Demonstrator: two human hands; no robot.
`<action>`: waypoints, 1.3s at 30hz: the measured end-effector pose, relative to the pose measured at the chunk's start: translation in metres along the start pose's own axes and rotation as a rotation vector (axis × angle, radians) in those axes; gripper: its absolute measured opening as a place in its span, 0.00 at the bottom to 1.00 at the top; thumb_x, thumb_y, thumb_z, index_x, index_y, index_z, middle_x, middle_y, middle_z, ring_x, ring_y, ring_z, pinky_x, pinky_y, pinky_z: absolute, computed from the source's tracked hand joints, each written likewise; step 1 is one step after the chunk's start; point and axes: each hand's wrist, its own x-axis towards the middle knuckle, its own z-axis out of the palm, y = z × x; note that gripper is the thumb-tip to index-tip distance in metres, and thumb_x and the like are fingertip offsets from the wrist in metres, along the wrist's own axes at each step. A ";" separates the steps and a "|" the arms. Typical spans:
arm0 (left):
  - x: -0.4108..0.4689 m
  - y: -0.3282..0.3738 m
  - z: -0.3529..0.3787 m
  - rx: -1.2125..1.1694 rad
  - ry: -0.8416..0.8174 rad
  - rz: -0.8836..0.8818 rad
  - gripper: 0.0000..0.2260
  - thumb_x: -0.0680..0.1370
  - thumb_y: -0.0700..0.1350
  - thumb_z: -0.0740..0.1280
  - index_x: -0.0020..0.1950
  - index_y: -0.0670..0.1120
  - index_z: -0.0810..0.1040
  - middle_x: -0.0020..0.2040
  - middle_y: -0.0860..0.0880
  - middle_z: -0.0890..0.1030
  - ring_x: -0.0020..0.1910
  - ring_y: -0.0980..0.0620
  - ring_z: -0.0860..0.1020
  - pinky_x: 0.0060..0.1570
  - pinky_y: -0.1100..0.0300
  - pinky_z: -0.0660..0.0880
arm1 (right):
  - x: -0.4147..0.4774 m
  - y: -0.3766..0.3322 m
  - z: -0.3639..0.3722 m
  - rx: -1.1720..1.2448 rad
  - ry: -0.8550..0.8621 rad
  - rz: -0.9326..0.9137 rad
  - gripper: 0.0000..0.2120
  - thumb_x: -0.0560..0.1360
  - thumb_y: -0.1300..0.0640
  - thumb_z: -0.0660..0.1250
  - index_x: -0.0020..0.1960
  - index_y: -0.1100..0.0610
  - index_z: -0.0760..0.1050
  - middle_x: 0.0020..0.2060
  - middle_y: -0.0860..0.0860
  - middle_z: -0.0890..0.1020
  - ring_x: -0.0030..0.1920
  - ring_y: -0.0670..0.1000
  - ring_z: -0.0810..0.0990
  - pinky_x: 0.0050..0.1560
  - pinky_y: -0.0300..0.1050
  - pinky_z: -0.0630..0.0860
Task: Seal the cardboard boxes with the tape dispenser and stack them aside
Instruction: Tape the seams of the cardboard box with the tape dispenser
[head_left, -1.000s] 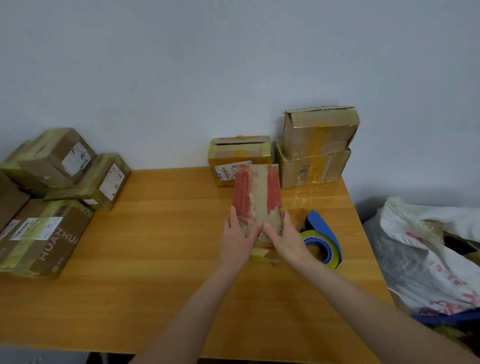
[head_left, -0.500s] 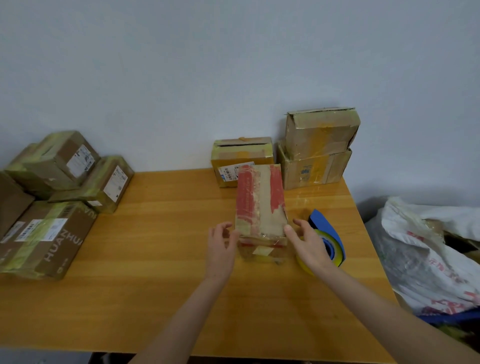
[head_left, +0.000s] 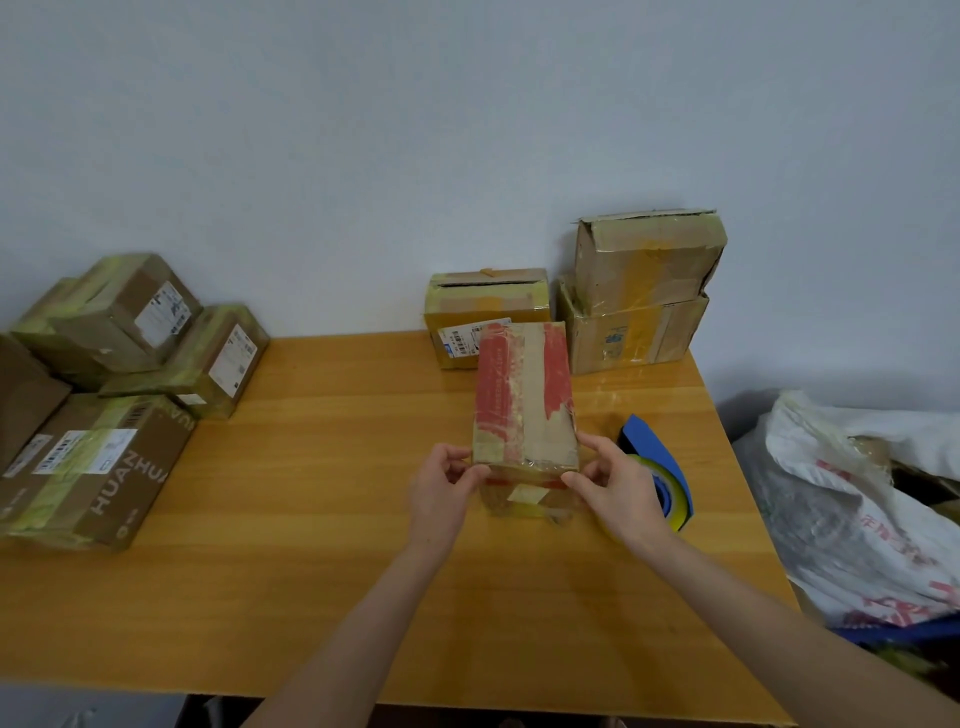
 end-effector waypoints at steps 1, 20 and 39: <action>0.001 -0.001 0.000 0.021 0.000 0.014 0.10 0.74 0.45 0.73 0.44 0.56 0.73 0.38 0.51 0.80 0.40 0.53 0.80 0.37 0.65 0.75 | 0.001 0.000 0.002 -0.031 0.016 0.002 0.27 0.74 0.57 0.73 0.70 0.55 0.71 0.33 0.49 0.79 0.34 0.43 0.77 0.38 0.27 0.72; 0.023 0.013 0.012 0.278 -0.143 0.114 0.39 0.71 0.47 0.76 0.77 0.44 0.61 0.62 0.45 0.79 0.59 0.50 0.77 0.52 0.67 0.72 | 0.031 -0.011 0.008 -0.539 -0.069 -0.150 0.40 0.71 0.39 0.71 0.77 0.49 0.58 0.69 0.52 0.74 0.58 0.54 0.80 0.53 0.48 0.77; 0.022 0.030 0.028 0.185 -0.169 -0.027 0.24 0.84 0.49 0.52 0.79 0.45 0.51 0.75 0.45 0.64 0.73 0.47 0.64 0.70 0.54 0.63 | 0.028 -0.027 0.025 -0.335 -0.087 0.056 0.31 0.83 0.43 0.48 0.79 0.48 0.35 0.74 0.56 0.67 0.56 0.60 0.79 0.51 0.54 0.78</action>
